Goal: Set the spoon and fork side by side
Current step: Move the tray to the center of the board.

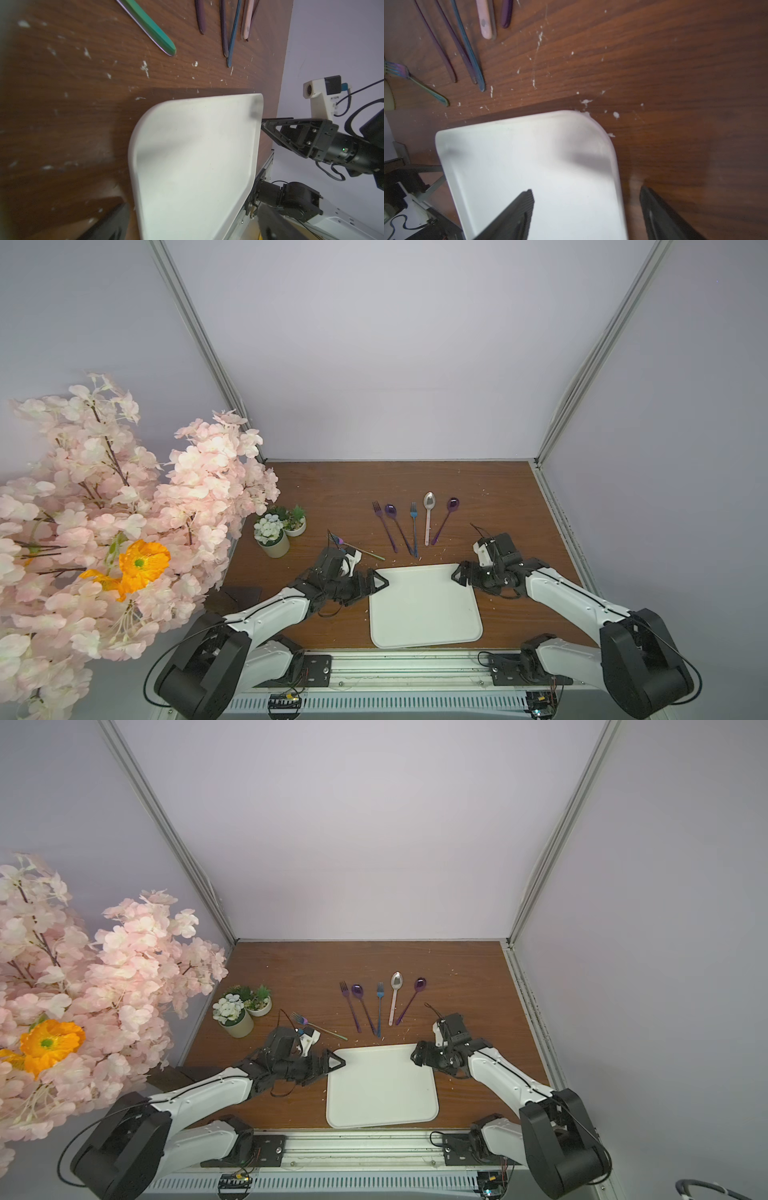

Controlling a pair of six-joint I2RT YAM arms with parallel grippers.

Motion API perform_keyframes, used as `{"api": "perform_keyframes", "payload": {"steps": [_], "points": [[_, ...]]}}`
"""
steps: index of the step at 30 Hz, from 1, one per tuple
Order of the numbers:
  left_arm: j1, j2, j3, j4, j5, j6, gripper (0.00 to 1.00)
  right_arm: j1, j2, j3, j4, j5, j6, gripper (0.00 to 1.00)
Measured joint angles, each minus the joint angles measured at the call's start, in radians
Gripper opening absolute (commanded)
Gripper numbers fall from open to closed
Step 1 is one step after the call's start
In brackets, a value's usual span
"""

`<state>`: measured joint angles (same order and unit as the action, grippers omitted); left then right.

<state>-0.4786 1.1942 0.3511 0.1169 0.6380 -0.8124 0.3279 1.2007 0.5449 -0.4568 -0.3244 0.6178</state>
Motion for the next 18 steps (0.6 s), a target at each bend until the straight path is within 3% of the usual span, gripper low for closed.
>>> {"api": "perform_keyframes", "payload": {"steps": [11,18], "points": [[0.000,0.103,0.076,0.053,-0.008,0.005,0.99,-0.001,0.014,0.002,0.008,-0.007,0.002,0.85],[0.000,0.071,0.087,-0.019,-0.109,0.058,0.99,0.002,0.014,0.058,-0.040,0.134,-0.024,0.87]]}}
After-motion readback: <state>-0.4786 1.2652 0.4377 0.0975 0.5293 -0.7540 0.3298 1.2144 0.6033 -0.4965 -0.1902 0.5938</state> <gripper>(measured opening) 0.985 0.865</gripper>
